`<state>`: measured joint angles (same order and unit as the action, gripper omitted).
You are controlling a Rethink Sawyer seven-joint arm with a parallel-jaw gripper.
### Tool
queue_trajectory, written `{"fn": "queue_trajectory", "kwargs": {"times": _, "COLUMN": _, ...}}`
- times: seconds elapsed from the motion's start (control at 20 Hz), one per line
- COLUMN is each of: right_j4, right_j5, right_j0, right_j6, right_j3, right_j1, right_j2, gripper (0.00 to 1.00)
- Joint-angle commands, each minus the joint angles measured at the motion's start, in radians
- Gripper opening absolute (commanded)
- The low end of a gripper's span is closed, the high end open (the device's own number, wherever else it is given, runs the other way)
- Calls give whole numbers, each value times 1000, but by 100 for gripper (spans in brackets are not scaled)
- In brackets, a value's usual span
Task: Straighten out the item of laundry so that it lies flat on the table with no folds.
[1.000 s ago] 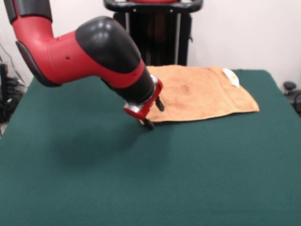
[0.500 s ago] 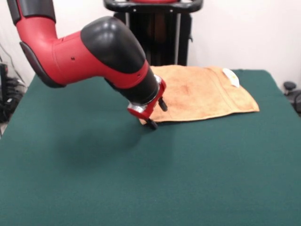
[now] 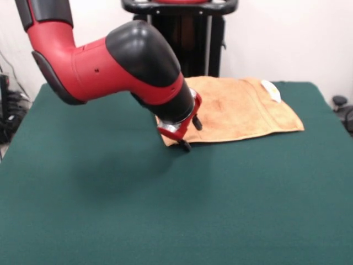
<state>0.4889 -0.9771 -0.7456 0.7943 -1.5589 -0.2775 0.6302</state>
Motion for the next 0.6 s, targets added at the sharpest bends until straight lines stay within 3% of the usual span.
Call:
{"fn": "queue_trajectory", "kwargs": {"times": 0.05, "right_j4": 93, "right_j5": -117, "right_j0": 81, "right_j6": -116, "right_j3": 59, "right_j1": 36, "right_j2": -38, "gripper": 100}}
{"fn": "queue_trajectory", "kwargs": {"times": 0.6, "right_j4": 165, "right_j5": -189, "right_j0": 119, "right_j6": -136, "right_j3": 82, "right_j1": 7, "right_j2": -79, "gripper": 100}}
